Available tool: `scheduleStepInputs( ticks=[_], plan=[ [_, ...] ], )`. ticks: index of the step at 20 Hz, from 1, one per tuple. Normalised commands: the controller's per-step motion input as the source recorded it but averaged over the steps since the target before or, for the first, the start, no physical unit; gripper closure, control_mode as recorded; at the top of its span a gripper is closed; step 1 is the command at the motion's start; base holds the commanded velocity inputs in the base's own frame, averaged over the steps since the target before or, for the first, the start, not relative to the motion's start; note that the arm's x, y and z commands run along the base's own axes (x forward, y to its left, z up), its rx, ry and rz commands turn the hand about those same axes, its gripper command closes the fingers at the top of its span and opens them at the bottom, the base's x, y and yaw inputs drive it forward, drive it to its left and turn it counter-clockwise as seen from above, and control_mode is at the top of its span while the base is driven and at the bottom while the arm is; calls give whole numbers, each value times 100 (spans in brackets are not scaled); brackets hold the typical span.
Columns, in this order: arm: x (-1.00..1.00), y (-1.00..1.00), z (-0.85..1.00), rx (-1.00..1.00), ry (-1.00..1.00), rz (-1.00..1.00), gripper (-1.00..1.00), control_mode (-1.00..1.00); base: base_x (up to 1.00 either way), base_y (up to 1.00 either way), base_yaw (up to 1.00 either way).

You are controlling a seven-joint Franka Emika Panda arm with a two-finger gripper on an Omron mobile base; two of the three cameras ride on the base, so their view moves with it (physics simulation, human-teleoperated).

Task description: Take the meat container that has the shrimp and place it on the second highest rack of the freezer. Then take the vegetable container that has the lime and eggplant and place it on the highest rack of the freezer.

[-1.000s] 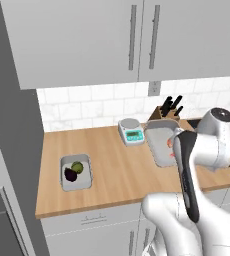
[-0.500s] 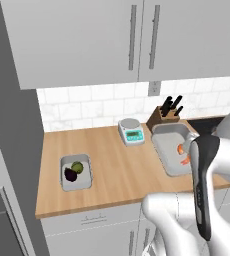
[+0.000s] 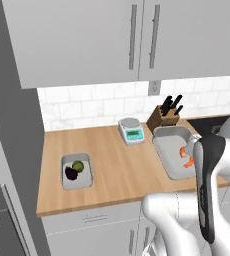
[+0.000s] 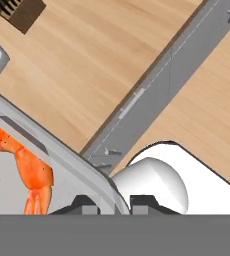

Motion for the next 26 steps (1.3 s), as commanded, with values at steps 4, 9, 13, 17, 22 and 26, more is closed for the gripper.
scheduleStepInputs(
  ticks=[4,9,13,17,22,26],
  plan=[
    [0,0,0,0,0,0,100,100,-60,81,4],
    [0,0,0,0,0,0,100,100,-44,100,21],
    [0,0,0,0,0,0,100,100,-62,93,61],
    [0,0,0,0,0,0,100,100,-39,94,69],
    [0,0,0,0,0,0,100,100,11,100,39],
    [0,0,0,0,0,0,100,100,46,100,19]
  ],
)
